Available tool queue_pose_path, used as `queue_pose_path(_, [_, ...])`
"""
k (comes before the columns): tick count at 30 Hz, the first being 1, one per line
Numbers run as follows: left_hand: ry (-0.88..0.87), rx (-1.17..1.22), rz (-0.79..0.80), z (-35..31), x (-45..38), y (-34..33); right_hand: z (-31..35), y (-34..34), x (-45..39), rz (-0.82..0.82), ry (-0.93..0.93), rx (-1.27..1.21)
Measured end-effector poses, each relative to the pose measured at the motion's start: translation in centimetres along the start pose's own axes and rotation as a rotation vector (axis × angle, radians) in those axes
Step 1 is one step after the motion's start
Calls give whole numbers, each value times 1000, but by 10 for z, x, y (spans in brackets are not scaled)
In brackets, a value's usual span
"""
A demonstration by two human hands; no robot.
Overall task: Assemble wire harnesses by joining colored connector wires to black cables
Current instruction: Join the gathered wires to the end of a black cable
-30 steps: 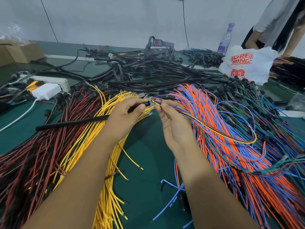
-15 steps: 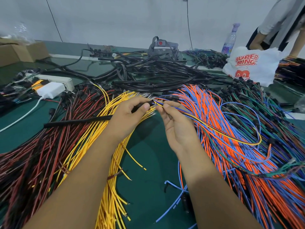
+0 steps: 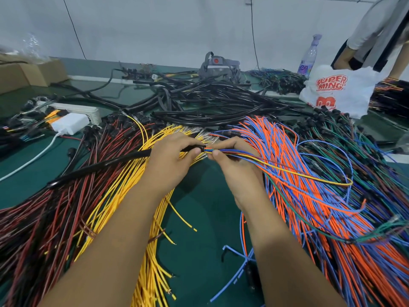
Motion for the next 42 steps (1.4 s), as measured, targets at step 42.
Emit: queue_pose_path(42, [-68, -272, 87, -21, 11, -8, 4, -12, 5, -81, -294, -723])
Point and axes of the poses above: each hand's wrist, its own x-axis away from the middle knuckle, its own y-axis out of the back of the hand, z = x × y, the point moved 5 cm from there along -x, towards the middle knuckle, and after that the axes turned 2 degrees about z, right-handed, at the moved point
